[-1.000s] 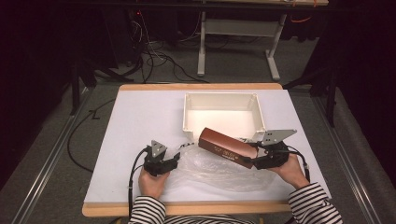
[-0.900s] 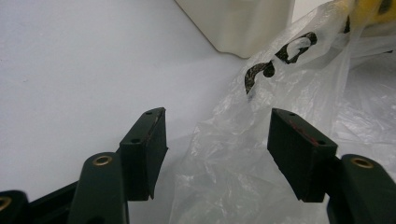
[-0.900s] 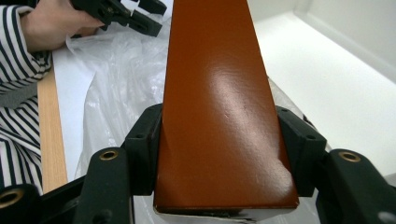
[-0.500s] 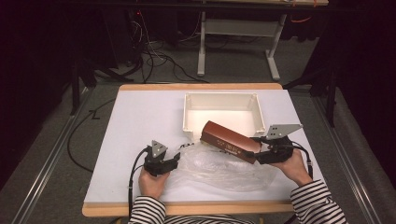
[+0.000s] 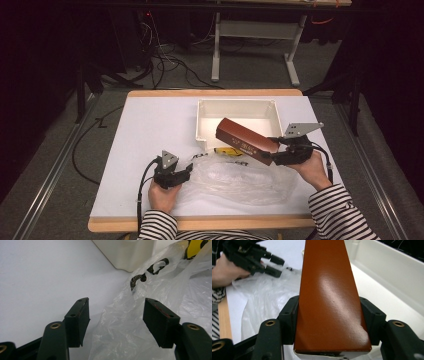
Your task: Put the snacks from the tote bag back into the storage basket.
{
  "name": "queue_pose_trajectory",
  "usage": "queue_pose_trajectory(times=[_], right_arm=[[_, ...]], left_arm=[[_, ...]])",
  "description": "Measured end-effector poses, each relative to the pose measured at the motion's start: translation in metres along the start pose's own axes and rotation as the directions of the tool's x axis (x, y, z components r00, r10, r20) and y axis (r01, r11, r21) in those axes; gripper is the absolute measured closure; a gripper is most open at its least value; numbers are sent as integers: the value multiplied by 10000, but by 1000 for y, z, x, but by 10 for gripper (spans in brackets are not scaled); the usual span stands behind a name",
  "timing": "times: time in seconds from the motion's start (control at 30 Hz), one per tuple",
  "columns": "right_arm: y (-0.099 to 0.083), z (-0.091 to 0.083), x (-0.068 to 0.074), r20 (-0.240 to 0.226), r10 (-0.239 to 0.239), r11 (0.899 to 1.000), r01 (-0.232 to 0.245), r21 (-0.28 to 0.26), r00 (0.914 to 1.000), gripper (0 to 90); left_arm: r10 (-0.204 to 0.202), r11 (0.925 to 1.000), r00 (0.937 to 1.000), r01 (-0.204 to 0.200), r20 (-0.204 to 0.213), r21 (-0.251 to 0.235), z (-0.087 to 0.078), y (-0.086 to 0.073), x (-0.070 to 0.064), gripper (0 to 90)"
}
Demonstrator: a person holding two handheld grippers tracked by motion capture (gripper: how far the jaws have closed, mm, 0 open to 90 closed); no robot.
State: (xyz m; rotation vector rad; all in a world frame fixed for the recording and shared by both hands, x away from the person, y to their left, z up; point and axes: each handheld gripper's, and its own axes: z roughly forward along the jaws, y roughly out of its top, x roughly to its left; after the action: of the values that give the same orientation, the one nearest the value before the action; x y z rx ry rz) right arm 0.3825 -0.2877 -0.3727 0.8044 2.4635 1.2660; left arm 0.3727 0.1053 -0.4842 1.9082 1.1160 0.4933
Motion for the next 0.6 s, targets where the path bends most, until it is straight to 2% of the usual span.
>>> queue_pose_trajectory(times=[0.03,0.17,0.23,0.6], right_arm=[[4,2,-5,21,171,9999,-171,15,9999,429],[10,6,-10,152,165,9998,-166,50,9997,429],[14,11,-15,261,316,9995,-317,33,9992,429],[25,30,-29,365,512,9982,-522,278,9980,431]], left_arm=[[9,10000,10000,-9,9,10,0,0,0,382],[33,10000,10000,-33,-4,15,0,0,0,381],[14,10000,10000,-14,-2,7,0,0,0,380],[-13,10000,10000,13,-7,-15,-1,0,0,380]])
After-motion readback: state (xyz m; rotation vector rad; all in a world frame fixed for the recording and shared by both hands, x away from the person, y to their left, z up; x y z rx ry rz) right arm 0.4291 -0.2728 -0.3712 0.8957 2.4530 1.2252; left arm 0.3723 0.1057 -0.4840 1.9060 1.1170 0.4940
